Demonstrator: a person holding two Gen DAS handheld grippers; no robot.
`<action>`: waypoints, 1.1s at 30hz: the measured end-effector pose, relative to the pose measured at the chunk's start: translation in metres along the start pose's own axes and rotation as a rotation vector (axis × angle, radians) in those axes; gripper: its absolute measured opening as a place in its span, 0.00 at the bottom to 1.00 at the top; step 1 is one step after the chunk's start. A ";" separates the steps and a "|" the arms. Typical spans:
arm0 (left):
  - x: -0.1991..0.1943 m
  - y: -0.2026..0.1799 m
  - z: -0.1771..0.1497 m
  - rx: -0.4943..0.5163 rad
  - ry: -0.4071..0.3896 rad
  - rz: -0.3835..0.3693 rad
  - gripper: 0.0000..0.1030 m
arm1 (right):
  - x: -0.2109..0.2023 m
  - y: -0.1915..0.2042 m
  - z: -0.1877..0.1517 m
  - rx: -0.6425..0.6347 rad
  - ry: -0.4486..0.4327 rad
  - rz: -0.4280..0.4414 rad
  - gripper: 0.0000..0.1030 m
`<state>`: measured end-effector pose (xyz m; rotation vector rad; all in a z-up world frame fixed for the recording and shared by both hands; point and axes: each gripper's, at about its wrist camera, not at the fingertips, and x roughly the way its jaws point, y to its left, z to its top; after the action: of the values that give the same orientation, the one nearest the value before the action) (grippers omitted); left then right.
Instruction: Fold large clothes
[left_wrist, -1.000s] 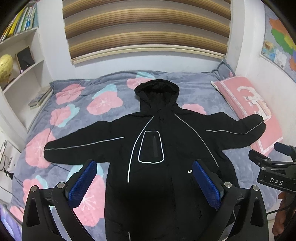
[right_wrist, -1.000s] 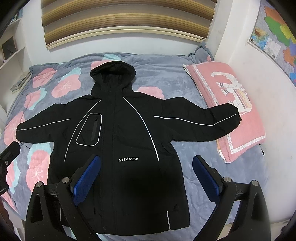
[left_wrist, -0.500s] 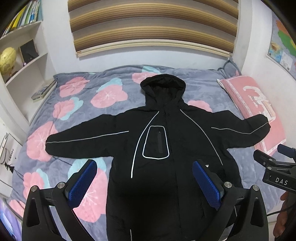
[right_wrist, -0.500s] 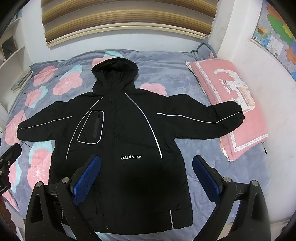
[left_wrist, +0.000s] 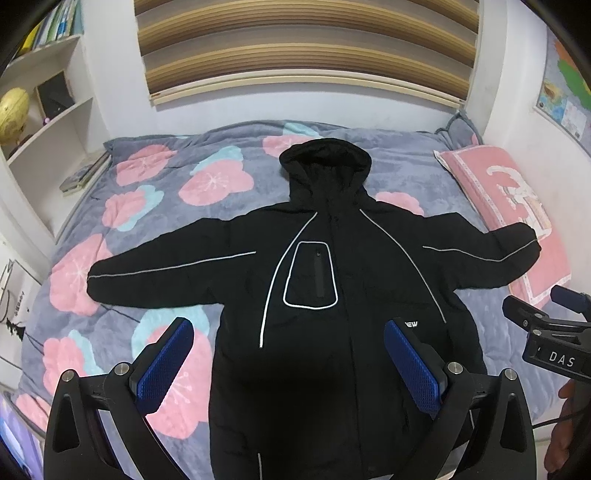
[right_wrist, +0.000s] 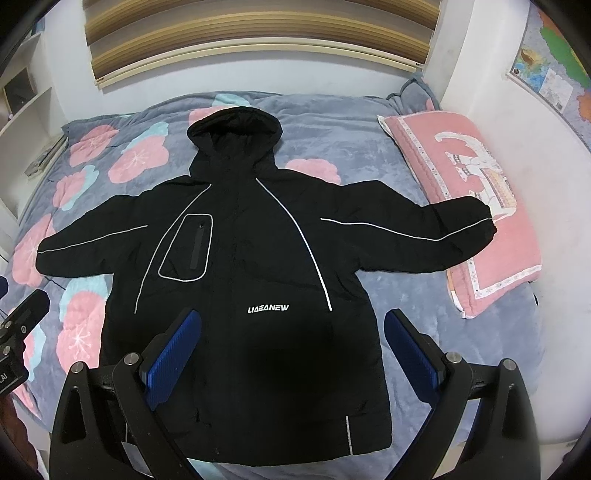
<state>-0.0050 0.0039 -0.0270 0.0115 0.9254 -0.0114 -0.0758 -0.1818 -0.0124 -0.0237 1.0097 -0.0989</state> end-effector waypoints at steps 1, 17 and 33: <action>0.001 0.001 0.000 -0.003 0.002 -0.001 0.99 | 0.001 0.001 0.000 -0.001 0.002 0.003 0.97; 0.006 0.003 -0.006 -0.003 0.026 0.007 0.99 | 0.004 0.008 0.000 -0.010 0.002 0.020 0.97; 0.034 -0.032 0.005 0.059 0.072 -0.035 0.99 | 0.028 -0.030 0.001 0.040 0.042 -0.021 0.97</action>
<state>0.0191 -0.0285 -0.0517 0.0507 0.9969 -0.0707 -0.0626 -0.2144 -0.0335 0.0046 1.0490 -0.1389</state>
